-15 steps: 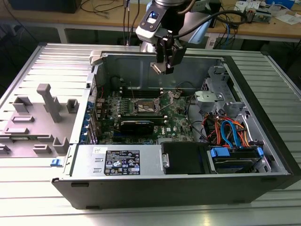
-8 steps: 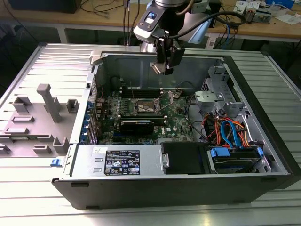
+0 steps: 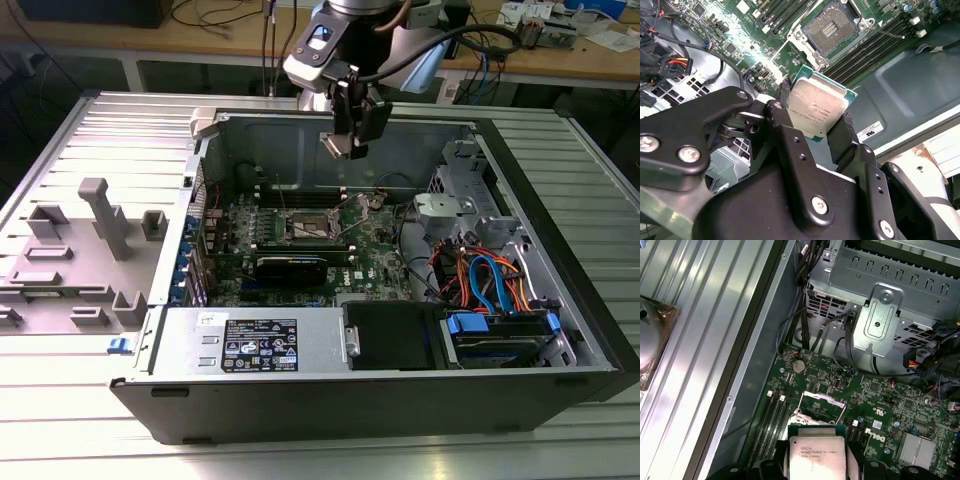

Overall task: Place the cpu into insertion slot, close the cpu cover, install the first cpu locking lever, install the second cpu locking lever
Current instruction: 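Place the cpu into insertion slot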

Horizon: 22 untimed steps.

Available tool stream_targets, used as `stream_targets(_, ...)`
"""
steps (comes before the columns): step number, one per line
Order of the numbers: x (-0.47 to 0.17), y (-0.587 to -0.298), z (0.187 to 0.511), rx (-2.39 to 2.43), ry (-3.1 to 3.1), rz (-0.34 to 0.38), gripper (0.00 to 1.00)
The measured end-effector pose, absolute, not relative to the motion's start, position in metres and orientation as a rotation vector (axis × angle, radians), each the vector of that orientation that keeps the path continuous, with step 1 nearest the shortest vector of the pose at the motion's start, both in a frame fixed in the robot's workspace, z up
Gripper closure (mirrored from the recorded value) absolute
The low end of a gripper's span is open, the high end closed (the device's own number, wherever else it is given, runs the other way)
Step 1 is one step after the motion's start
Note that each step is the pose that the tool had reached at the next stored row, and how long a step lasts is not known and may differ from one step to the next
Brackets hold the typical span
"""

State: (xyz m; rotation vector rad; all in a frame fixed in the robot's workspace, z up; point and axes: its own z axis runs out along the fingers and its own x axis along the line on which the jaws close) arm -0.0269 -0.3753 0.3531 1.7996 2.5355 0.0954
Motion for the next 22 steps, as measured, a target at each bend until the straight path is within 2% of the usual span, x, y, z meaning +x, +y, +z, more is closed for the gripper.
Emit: stream_targets(22, -0.028, -0.375, 0.339, 1.972, 2.428, 0.069, 0.46)
